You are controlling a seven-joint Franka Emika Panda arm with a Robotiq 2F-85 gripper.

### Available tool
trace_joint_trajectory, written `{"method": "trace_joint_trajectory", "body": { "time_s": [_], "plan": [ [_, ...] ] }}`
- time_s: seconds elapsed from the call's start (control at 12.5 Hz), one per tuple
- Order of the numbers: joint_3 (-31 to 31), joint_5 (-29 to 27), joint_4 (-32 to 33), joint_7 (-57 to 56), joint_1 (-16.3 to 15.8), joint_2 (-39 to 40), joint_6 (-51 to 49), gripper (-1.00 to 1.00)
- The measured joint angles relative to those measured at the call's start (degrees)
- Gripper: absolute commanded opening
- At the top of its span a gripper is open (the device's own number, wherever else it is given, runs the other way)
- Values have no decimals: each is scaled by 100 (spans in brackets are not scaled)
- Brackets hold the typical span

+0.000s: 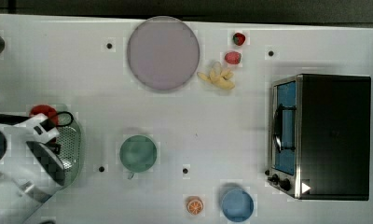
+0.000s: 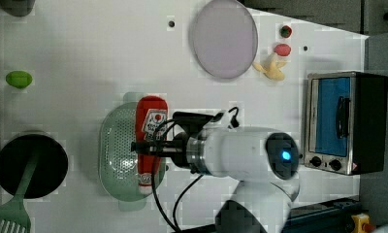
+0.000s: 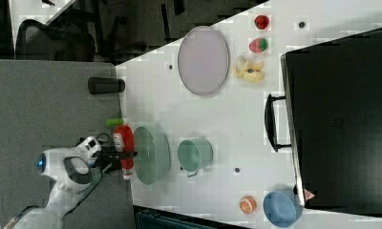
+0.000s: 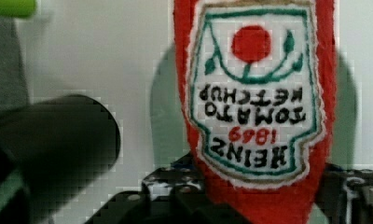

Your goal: Pick Ketchup from the table and place it in strainer.

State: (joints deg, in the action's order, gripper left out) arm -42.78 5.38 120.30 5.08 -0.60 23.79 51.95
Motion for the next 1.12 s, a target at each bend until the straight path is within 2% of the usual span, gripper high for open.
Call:
{"method": "trace_joint_trajectory", "body": {
  "time_s": [0.08,0.16,0.4,0.64,0.88,1.12],
  "plan": [
    [36,73,56,55,-25,193,48,90],
    [78,153,145,73,-43,288,134,100],
    [157,216,224,117,-48,131,104,100],
    [159,210,134,199,35,-480,-392,100],
    [109,185,90,216,343,-1311,-974,100],
    [375,192,67,226,751,-2465,-1597,100]
  ]
}}
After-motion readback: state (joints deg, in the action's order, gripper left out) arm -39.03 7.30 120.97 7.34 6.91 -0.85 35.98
